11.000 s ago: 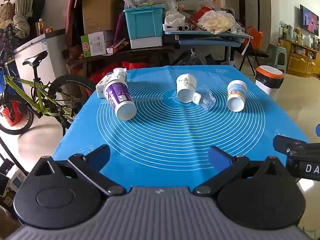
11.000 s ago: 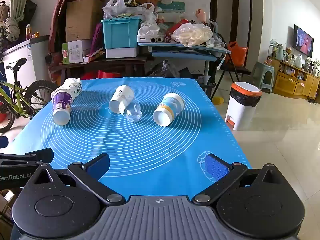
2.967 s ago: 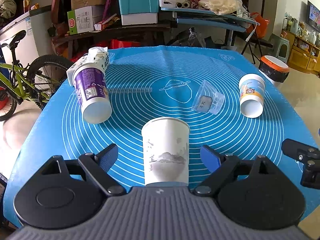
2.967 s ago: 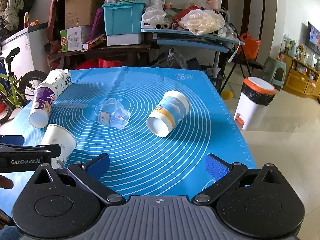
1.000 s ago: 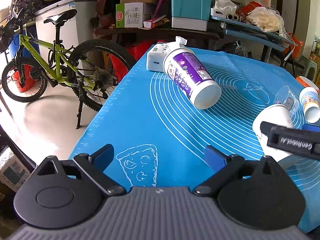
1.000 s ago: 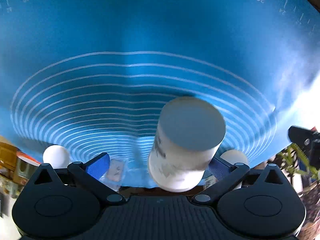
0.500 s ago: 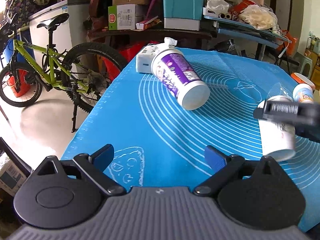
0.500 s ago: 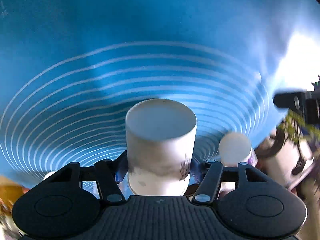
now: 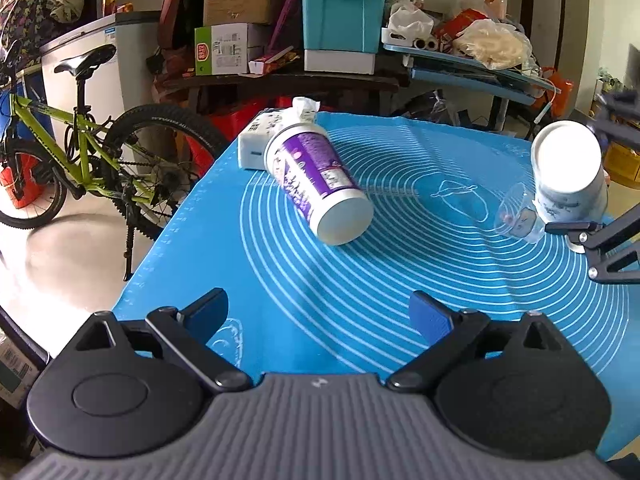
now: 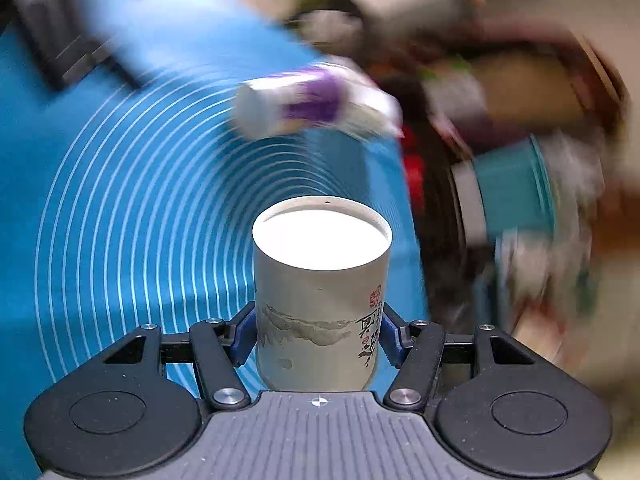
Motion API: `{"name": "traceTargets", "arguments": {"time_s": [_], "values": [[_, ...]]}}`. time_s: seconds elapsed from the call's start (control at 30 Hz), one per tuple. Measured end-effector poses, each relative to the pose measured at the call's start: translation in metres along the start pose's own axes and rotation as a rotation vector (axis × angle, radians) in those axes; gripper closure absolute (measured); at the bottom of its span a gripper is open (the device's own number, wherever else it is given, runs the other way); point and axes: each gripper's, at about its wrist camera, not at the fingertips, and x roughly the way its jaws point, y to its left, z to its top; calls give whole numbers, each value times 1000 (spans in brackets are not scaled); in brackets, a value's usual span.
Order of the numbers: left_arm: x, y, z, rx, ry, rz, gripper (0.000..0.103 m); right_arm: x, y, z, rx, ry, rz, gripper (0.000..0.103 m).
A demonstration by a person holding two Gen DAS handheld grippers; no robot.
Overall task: Flip cup upside down
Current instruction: 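Rotate the held white paper cup with the right gripper, rim toward the mat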
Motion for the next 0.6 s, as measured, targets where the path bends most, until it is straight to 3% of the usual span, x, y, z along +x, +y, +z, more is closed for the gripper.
{"name": "traceTargets", "arguments": {"time_s": [0.23,0.33,0.43,0.6], "values": [[4,-21,9,3,-8,-51,7,4,-36,-86,758,-66,124,45],[8,-31,14,-17,-11,-85,7,13,-32,-116,987,-86,152,45],[10,-42,15,-32,-11,-103,7,23,-21,-129,1110,-97,136,45],[15,-54,14,-31,-1,-117,7,34,-5,-133,1182,-62,128,44]]}}
